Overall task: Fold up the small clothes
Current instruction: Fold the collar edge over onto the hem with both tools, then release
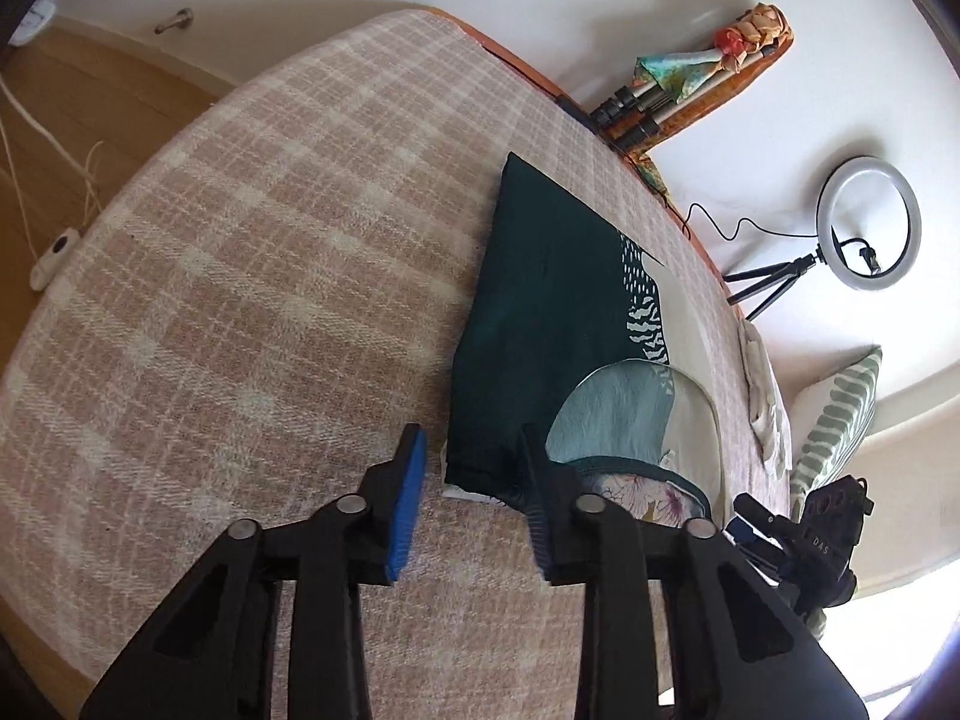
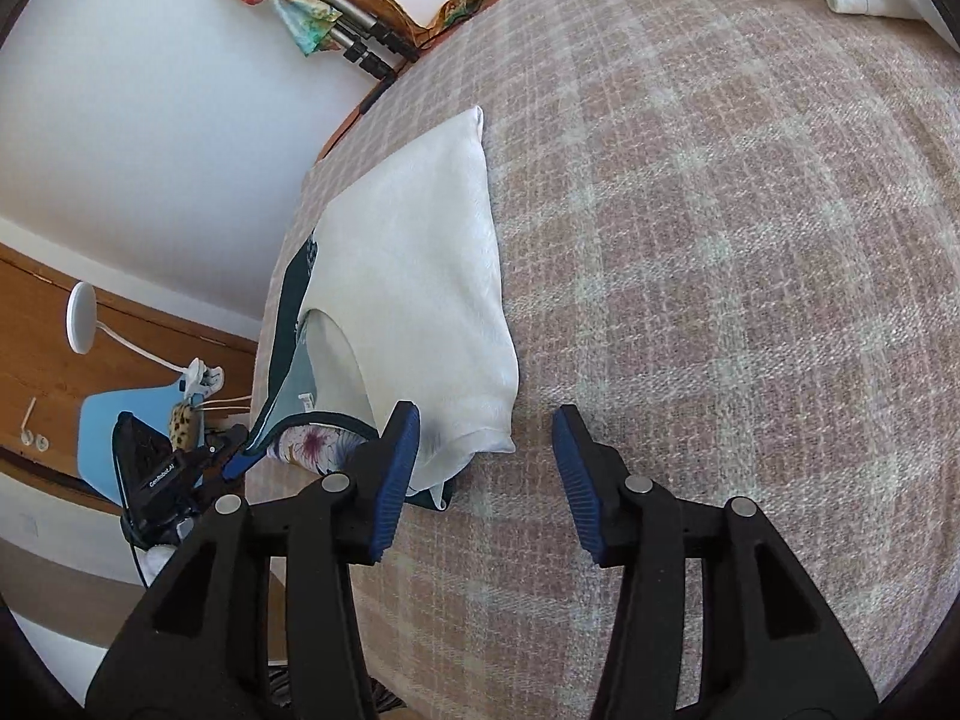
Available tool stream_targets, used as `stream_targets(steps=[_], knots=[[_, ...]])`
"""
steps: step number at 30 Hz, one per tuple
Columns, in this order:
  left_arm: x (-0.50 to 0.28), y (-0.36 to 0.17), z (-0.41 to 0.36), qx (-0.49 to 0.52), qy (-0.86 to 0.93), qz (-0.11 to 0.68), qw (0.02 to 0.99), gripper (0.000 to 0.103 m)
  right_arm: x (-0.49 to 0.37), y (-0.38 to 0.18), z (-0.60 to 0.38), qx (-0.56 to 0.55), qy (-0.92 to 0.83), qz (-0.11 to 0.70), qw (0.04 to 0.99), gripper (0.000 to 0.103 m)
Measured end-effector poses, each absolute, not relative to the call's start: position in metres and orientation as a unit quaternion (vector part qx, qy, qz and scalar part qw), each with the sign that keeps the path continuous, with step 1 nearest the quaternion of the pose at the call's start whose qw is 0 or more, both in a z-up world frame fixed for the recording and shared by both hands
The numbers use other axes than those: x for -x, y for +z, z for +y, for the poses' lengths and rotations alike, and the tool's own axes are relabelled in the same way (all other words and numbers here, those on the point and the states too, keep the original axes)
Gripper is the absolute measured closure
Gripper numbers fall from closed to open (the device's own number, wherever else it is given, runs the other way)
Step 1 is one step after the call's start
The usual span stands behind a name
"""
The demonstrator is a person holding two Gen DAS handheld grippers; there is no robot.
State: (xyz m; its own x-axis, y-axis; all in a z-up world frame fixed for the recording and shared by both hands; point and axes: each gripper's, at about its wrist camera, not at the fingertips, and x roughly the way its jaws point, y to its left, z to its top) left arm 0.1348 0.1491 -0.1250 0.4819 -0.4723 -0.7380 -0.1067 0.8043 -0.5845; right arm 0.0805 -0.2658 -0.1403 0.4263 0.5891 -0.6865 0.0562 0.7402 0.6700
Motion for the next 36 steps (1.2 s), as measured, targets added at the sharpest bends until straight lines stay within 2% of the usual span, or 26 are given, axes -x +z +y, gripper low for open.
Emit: stream_targets(steps=[1,3,4,5,8,14,19,25,26,27,29,30,36], knots=[[-0.135,-0.123,0.148,0.286,-0.114,0.491,0.815,0.1,-0.082,-0.141,-0.265,-0.325,0.179,0.509,0.777,0.054],[-0.133,-0.115,0.148,0.277,-0.116,0.475,0.827,0.1,-0.083,-0.141,-0.261,-0.33,0.192,0.509,0.771,0.066],[-0.134,-0.111,0.148,0.27,-0.115,0.47,0.832,0.1,-0.083,-0.14,-0.258,-0.329,0.196,0.509,0.771,0.081],[-0.133,-0.108,0.149,0.267,-0.115,0.464,0.837,0.101,-0.083,-0.138,-0.256,-0.328,0.2,0.508,0.771,0.09],[-0.13,-0.101,0.154,0.266,-0.111,0.452,0.844,0.101,-0.079,-0.126,-0.251,-0.329,0.208,0.492,0.779,0.095],[-0.122,-0.099,0.16,0.244,-0.105,0.45,0.853,0.101,-0.061,-0.102,-0.248,-0.315,0.214,0.479,0.791,0.096],[-0.121,-0.115,0.159,0.222,-0.092,0.471,0.849,0.101,-0.054,-0.122,-0.243,-0.276,0.199,0.515,0.786,0.096],[-0.117,-0.115,0.159,0.178,-0.073,0.481,0.855,0.097,-0.049,-0.119,-0.241,-0.199,0.173,0.539,0.8,0.096],[-0.116,-0.113,0.16,0.165,-0.06,0.487,0.856,0.091,-0.047,-0.116,-0.245,-0.187,0.159,0.539,0.806,0.091],[-0.116,-0.11,0.164,0.153,-0.045,0.489,0.858,0.09,-0.046,-0.112,-0.249,-0.182,0.148,0.535,0.812,0.088],[-0.11,-0.099,0.172,0.155,-0.03,0.472,0.867,0.09,-0.043,-0.101,-0.259,-0.184,0.146,0.516,0.824,0.063],[-0.109,-0.093,0.175,0.155,-0.028,0.463,0.872,0.09,-0.044,-0.094,-0.262,-0.183,0.145,0.503,0.832,0.059],[-0.109,-0.065,0.152,0.183,-0.058,0.421,0.887,0.09,-0.065,-0.057,-0.237,-0.149,0.171,0.441,0.869,0.059]])
